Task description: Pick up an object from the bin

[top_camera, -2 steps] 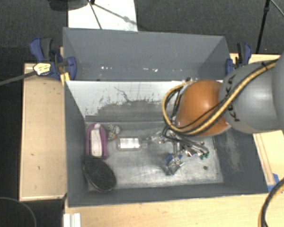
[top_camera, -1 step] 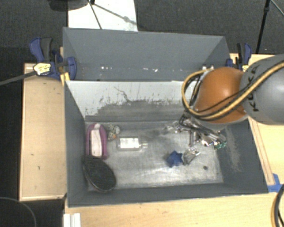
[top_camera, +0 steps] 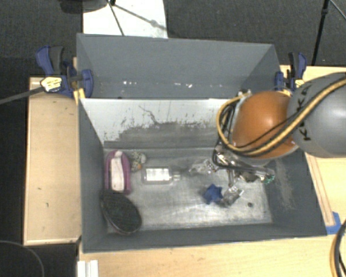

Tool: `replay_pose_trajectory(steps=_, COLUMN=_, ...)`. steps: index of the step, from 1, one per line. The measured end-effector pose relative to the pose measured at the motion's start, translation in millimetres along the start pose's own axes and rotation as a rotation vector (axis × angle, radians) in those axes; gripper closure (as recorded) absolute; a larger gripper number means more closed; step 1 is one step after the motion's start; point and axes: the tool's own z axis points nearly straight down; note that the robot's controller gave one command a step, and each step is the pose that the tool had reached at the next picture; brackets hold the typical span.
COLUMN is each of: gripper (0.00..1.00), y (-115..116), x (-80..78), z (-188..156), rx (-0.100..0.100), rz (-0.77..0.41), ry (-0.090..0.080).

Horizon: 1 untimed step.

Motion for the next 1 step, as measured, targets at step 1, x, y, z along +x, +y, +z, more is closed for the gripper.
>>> replay_pose_trajectory(steps=1, gripper=1.0, y=-0.5, x=-0.5, z=-0.9, rx=0.001, rz=0.001, ry=-0.002)
